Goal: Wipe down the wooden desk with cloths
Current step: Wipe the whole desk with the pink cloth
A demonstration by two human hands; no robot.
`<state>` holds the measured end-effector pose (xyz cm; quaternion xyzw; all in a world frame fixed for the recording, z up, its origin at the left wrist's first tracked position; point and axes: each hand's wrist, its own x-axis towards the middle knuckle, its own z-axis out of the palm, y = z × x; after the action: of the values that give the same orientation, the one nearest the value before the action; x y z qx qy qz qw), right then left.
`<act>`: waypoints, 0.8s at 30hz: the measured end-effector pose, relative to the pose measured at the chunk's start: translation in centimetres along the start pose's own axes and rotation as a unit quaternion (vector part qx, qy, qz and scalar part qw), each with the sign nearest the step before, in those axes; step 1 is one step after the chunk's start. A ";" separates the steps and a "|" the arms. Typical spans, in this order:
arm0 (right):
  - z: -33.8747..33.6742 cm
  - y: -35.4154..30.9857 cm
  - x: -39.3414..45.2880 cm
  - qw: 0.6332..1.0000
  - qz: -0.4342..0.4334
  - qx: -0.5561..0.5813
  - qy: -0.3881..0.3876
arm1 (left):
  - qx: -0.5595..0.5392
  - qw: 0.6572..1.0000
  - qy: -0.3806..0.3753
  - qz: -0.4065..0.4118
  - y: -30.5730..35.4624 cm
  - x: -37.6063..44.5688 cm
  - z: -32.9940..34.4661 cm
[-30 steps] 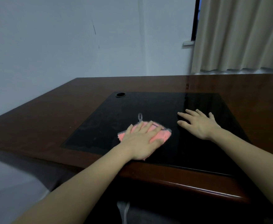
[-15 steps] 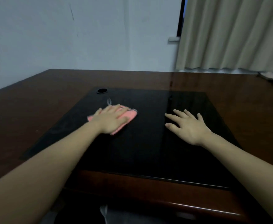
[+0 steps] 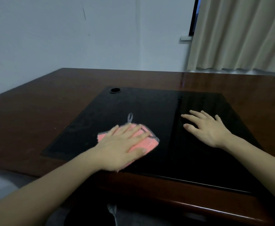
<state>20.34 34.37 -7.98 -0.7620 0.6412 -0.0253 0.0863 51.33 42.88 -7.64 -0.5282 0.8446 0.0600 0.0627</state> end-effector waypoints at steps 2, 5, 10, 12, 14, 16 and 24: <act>-0.1 0.0 0.1 1.000 0.004 -0.002 -0.004 | -0.006 1.000 0.000 0.018 0.6 -2.2 0.5; -0.2 0.1 0.2 1.000 0.010 -0.006 -0.010 | -0.023 1.000 -0.016 0.014 0.6 -2.6 0.4; 0.1 0.1 -0.2 1.000 0.001 0.001 0.004 | -0.018 0.999 -0.012 -0.028 -2.5 2.7 -0.6; 0.1 0.1 -0.4 1.000 0.002 0.000 0.006 | -0.019 0.997 0.000 -0.072 -4.4 6.1 -1.0; 0.1 0.0 -0.4 1.000 0.001 0.004 0.005 | -0.034 0.992 0.016 -0.123 -5.8 9.0 -1.5; 0.0 0.0 -0.5 1.000 0.002 0.006 0.007 | -0.051 0.985 0.027 -0.165 -6.1 10.9 -1.8; 0.0 -0.2 -0.5 1.000 0.001 0.008 0.008 | -0.030 0.992 0.020 -0.119 -1.9 6.4 -1.3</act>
<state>20.46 34.87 -7.94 -0.7604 0.6425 -0.0366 0.0872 50.18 36.20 -7.52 -0.6278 0.7746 0.0671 0.0367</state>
